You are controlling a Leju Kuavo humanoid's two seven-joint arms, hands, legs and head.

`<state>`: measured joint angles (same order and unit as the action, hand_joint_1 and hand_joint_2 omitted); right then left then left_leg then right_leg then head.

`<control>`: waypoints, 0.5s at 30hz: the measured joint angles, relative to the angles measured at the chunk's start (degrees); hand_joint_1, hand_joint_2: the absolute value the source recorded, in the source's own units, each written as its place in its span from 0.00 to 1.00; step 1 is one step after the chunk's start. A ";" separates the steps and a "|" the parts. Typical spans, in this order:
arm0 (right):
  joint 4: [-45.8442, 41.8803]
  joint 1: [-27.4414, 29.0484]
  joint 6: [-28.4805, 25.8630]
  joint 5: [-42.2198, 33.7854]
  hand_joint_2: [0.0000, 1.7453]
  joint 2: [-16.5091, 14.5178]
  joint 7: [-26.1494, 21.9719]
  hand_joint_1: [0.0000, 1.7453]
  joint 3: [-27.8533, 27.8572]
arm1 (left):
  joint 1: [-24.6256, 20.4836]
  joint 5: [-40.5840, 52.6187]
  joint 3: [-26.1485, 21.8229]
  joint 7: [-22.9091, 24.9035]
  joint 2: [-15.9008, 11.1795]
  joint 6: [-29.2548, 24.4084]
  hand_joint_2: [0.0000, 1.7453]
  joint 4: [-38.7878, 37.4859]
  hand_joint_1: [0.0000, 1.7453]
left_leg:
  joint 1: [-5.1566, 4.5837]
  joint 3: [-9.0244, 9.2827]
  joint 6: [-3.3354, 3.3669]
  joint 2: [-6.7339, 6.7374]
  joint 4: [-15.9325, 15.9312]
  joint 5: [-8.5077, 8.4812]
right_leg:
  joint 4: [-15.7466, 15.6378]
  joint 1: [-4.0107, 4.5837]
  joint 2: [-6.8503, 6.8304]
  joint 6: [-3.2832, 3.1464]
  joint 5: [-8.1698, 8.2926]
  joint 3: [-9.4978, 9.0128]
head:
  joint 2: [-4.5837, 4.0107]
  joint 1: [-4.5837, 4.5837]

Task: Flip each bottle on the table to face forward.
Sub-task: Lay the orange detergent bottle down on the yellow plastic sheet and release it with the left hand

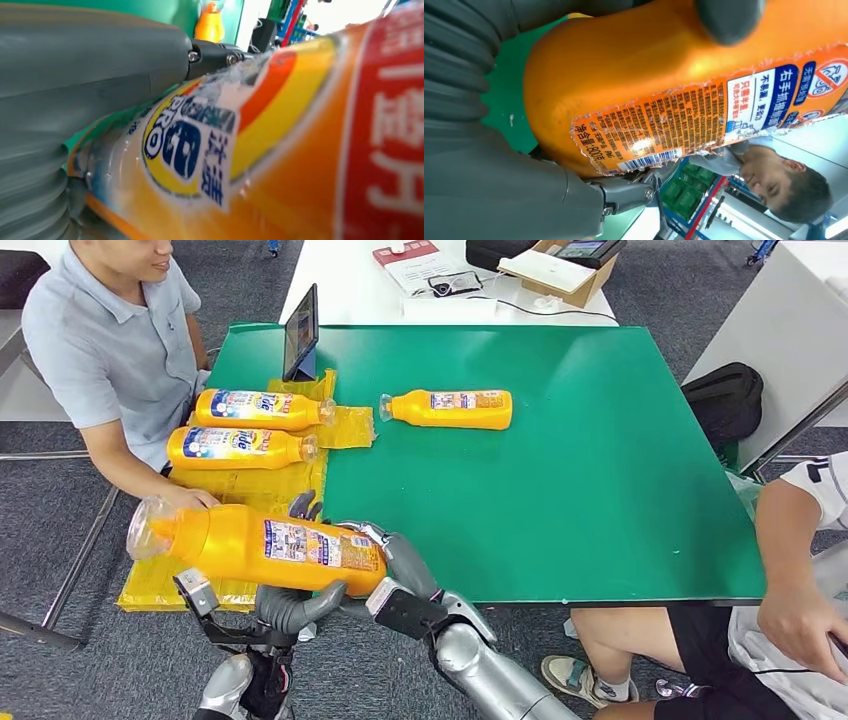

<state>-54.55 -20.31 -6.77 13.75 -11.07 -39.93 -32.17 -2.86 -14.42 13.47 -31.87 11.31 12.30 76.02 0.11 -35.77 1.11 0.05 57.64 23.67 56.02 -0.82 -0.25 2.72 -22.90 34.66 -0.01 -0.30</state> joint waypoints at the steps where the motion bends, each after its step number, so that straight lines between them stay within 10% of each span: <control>1: 0.12 -0.02 0.01 -0.10 1.00 -0.14 0.03 1.00 -0.49 | 0.10 -1.85 -0.04 0.39 0.08 0.70 1.00 0.48 0.00 | 0.00 -0.01 0.00 0.02 0.00 0.00 | 0.00 -0.01 0.01 0.00 0.00 0.01 | 0.01 0.00; 15: 3.26 -0.36 0.24 -0.50 1.00 -0.61 0.44 1.00 -3.56 | 0.78 -12.67 -2.45 -0.53 -0.04 4.17 1.00 5.68 0.00 | -0.01 -0.01 -0.01 0.04 0.00 0.00 | -0.01 -0.01 0.05 0.00 0.01 0.08 | 0.01 -0.01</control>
<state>-51.29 -20.67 -6.54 13.25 -11.68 -39.49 -35.73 -2.08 -27.09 11.02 -32.39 11.27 16.47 81.70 0.10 -35.78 1.10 0.10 57.65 23.67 56.01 -0.83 -0.20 2.72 -22.89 34.73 0.00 -0.31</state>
